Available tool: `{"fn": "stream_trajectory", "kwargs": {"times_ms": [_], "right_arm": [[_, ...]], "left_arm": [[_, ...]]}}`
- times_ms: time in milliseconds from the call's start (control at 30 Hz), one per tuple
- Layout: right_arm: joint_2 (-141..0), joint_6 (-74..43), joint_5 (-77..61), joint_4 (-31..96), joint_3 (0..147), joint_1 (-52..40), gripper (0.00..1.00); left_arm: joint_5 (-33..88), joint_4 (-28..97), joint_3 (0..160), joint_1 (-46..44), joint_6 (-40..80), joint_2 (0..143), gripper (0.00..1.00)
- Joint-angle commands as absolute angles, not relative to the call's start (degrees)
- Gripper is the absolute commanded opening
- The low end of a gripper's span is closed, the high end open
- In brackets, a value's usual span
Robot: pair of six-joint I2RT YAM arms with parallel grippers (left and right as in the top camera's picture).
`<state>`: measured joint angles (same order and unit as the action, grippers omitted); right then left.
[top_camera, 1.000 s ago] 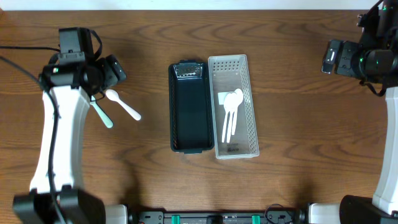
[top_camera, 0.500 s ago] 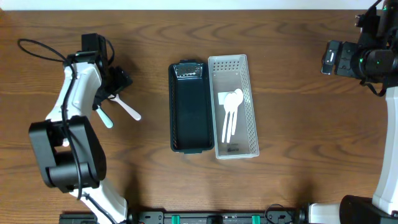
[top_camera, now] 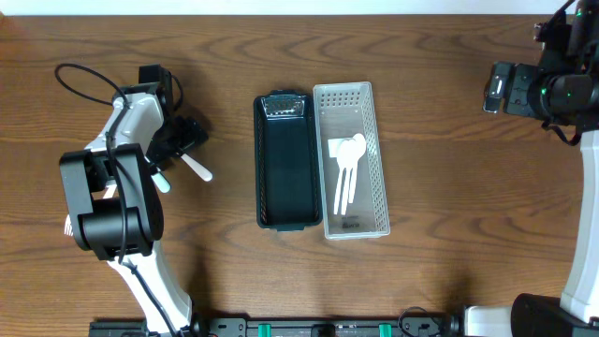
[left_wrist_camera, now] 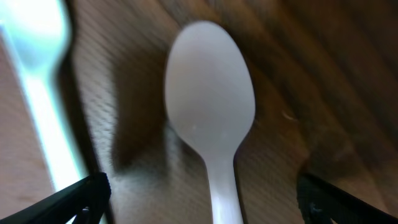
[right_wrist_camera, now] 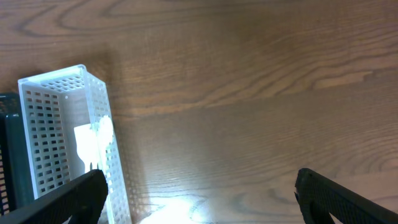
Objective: Pack container
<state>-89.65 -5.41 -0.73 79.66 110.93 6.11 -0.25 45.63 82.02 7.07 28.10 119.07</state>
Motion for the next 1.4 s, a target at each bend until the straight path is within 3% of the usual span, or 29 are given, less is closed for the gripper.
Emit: {"fn": "stream_trajectory", "kwargs": {"times_ms": [0,133,233,500,567,700,867,1033,1367], "right_arm": [[-89.8,-4.6,-1.2,79.7,110.9,6.4,0.99],[-89.8,-4.6,-0.2,79.8,110.9,6.4,0.99],[-89.8,-4.6,-0.2,79.8,110.9,6.4,0.99],[-89.7,-4.6,-0.1,79.8,110.9,6.4,0.99],[-89.8,-4.6,-0.1,79.8,110.9,6.4,0.99],[-89.8,-4.6,-0.2,79.8,110.9,6.4,0.99],[-89.8,-4.6,-0.2,79.8,110.9,6.4,0.99],[-89.7,-4.6,0.0,79.5,110.9,6.4,0.98],[-89.7,-4.7,0.0,78.7,110.9,8.3,0.97]], "left_arm": [[1.3,45.4,81.8,7.3,26.3,121.0,0.98],[3.6,45.1,81.8,7.3,25.5,121.7,0.99],[3.9,45.1,81.8,7.3,25.6,121.7,0.75],[5.4,45.1,81.7,7.3,25.6,121.8,0.65],[5.5,45.1,81.7,7.3,25.6,121.8,0.59],[5.4,45.1,81.7,7.3,25.6,121.8,0.34],[5.4,45.1,81.8,7.3,25.5,121.7,0.27],[5.4,45.2,82.0,7.3,24.6,121.7,0.08],[5.4,47.5,83.5,6.9,20.9,117.6,0.06]]}}
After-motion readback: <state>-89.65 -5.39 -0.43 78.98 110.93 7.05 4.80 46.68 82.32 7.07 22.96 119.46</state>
